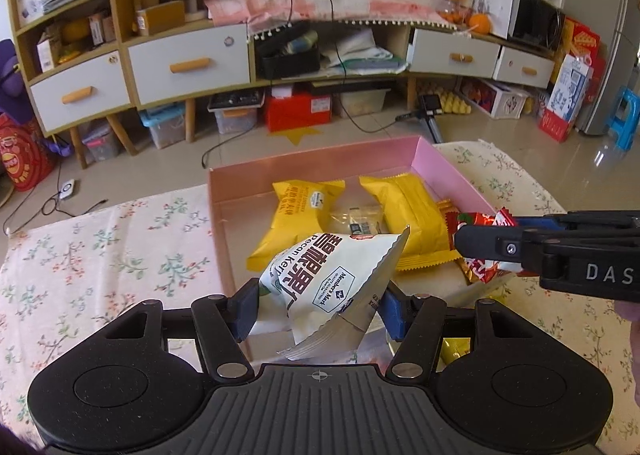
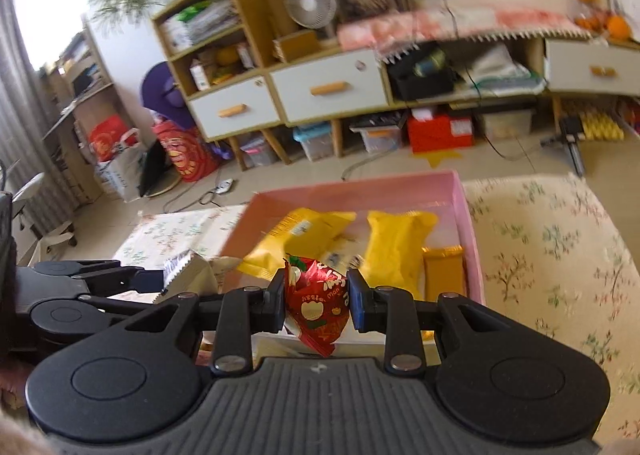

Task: Organize snacks
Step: 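Carry the white bag and red packet into the pink box and open both grippers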

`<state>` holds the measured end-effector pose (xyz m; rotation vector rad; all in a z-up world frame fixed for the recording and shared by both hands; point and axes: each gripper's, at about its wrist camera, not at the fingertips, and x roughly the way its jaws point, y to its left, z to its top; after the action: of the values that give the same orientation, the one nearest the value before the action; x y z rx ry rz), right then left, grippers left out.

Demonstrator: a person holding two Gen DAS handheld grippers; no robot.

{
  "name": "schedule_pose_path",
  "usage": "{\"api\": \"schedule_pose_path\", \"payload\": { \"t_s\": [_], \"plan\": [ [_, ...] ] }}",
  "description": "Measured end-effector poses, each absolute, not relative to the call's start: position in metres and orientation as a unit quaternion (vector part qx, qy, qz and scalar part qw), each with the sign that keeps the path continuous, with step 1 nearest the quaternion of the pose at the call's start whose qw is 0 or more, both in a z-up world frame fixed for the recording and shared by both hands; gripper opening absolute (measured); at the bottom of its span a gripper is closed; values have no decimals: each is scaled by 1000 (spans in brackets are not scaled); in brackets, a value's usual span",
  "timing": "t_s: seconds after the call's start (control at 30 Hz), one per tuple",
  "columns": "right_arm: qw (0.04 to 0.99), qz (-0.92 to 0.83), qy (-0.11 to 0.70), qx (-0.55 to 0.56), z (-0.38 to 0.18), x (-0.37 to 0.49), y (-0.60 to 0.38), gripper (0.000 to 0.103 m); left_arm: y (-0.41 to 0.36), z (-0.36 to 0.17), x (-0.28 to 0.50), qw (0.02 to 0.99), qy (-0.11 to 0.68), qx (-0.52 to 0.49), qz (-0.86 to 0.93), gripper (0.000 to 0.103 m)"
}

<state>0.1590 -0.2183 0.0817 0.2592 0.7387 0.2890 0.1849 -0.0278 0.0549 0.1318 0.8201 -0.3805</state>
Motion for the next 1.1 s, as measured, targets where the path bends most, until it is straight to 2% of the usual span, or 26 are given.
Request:
{"api": "schedule_pose_path", "payload": {
  "t_s": [0.4, 0.53, 0.6, 0.63, 0.67, 0.7, 1.1],
  "plan": [
    [912, 116, 368, 141, 75, 166, -219, 28, -37, 37, 199, 893, 411, 82, -166, 59],
    [912, 117, 368, 136, 74, 168, -216, 28, -36, 36, 200, 895, 406, 85, -164, 63],
    [915, 113, 364, 133, 76, 168, -215, 31, -35, 38, 199, 896, 402, 85, -167, 73],
    [916, 110, 362, 133, 77, 167, -216, 40, -35, 39, 197, 897, 400, 85, -169, 80],
    [917, 111, 359, 136, 79, 166, -217, 51, -35, 39, 196, 897, 398, 86, -171, 81],
    [918, 112, 355, 136, 80, 166, -217, 54, -35, 40, 195, 898, 395, 87, -172, 82],
    [926, 117, 340, 111, 92, 158, -217, 68, -30, 55, 174, 900, 389, 74, -180, 86]
  ]
}}
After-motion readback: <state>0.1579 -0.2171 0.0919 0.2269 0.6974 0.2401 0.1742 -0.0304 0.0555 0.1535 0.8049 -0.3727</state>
